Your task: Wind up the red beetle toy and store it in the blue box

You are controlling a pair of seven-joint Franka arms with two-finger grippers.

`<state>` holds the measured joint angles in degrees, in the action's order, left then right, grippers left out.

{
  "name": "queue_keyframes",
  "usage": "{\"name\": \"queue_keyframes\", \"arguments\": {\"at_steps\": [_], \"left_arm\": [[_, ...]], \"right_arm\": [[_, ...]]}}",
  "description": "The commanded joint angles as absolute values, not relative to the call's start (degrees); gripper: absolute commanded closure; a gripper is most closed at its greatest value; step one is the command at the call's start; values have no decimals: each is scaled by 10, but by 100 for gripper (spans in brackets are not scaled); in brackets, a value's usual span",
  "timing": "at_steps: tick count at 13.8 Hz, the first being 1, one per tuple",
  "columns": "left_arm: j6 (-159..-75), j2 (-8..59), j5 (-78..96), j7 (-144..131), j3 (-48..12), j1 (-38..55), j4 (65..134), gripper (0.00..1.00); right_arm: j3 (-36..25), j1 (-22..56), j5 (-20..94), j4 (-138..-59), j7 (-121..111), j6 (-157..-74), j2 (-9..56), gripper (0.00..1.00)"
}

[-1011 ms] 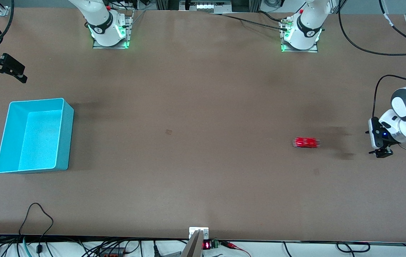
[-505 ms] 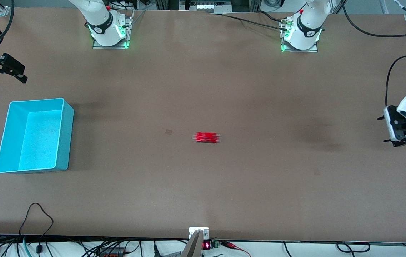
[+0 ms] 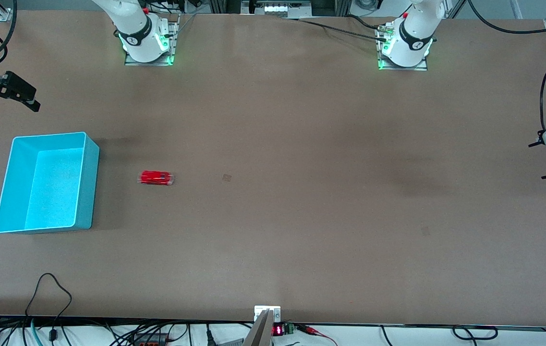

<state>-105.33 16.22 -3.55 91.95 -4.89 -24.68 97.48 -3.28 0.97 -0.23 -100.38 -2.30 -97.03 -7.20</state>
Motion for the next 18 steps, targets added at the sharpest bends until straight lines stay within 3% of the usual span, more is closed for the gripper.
{"name": "queue_keyframes", "arguments": {"at_steps": [1,6,14,18], "left_arm": [[-987,166,-47,869,-52,-245,926,0],[-906,165,-47,762,-66,-234,877,0],[-769,163,-48,429,-223,-232,761,0],[-774,92,-41,252,-212,-165,797,0]], "right_arm": [[-33,8,11,-1005,-19,-968,-76,0],[-32,8,14,-1003,-19,-967,-69,0],[-30,7,22,-992,-31,-938,-9,0],[-29,9,24,-982,-33,-937,48,0]]}}
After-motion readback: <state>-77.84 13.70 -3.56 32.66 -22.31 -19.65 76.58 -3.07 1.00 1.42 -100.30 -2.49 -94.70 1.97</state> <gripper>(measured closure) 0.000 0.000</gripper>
